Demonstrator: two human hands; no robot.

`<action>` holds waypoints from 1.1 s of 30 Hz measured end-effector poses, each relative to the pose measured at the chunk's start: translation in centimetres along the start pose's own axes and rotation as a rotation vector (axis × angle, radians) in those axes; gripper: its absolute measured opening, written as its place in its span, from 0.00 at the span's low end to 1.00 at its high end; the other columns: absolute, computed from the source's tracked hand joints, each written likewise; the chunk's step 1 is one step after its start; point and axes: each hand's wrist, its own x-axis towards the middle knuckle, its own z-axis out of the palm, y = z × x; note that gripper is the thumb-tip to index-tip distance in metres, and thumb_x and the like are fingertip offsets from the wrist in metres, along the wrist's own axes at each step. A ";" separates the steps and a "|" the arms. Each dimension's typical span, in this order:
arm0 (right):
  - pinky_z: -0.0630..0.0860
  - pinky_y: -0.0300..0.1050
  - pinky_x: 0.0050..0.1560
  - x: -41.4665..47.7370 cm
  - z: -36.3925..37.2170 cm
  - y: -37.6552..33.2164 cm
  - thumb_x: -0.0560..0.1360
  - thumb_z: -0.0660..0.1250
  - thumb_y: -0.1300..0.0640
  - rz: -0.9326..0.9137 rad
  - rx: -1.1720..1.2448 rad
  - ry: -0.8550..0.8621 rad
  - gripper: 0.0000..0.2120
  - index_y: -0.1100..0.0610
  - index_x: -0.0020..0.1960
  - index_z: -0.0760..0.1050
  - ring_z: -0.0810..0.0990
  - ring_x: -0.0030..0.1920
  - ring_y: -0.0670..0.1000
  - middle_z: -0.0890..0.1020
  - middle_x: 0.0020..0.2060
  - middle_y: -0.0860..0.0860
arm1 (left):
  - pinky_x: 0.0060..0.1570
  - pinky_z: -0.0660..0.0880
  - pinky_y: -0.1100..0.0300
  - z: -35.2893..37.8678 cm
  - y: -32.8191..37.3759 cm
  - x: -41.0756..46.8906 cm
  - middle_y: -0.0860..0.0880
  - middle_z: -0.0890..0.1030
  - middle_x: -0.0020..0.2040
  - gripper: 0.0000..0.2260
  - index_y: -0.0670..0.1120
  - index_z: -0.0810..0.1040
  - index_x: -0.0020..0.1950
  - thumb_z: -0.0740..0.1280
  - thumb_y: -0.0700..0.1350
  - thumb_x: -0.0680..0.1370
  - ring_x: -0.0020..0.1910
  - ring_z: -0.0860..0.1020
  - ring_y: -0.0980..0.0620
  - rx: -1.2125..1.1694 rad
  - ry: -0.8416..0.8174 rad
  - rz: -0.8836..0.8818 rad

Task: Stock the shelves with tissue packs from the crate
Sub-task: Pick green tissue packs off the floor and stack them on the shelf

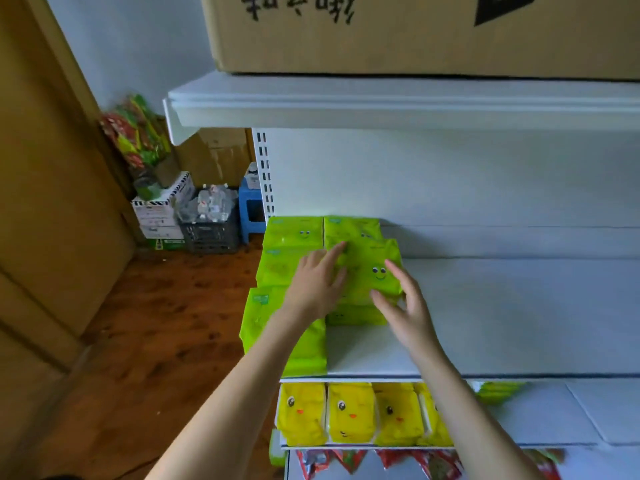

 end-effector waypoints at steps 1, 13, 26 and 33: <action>0.60 0.21 0.56 0.4 0.0 0.6 0.72 0.70 0.62 0.023 -0.012 -0.026 0.25 0.44 0.63 0.65 0.66 0.64 0.40 0.70 0.63 0.47 | 0.71 0.51 0.55 0.2 -0.1 0.6 0.42 0.68 0.70 0.23 0.51 0.58 0.76 0.54 0.52 0.81 0.73 0.58 0.43 0.142 -0.025 -0.021; 0.60 0.29 0.58 1.9 0.2 3.3 0.73 0.69 0.59 0.025 -0.314 -0.114 0.29 0.53 0.71 0.63 0.65 0.69 0.49 0.67 0.70 0.51 | 0.73 0.45 0.44 1.6 -1.2 1.6 0.44 0.52 0.76 0.23 0.56 0.53 0.76 0.50 0.55 0.82 0.76 0.50 0.44 0.485 -0.182 -0.110; 0.60 0.37 0.64 2.0 -0.3 2.6 0.74 0.68 0.56 0.031 -0.451 -0.173 0.33 0.54 0.74 0.57 0.59 0.73 0.53 0.59 0.72 0.57 | 0.74 0.45 0.47 1.4 -1.3 1.7 0.45 0.54 0.77 0.23 0.56 0.52 0.77 0.51 0.54 0.82 0.76 0.51 0.46 0.376 -0.134 -0.130; 0.59 0.37 0.63 1.5 -1.8 -1.3 0.73 0.69 0.54 -0.129 -0.531 -0.060 0.24 0.55 0.68 0.69 0.60 0.73 0.51 0.62 0.73 0.56 | 0.68 0.59 0.54 -2.0 -2.0 -0.8 0.43 0.66 0.72 0.23 0.46 0.60 0.75 0.58 0.47 0.81 0.71 0.63 0.43 0.096 0.154 -0.076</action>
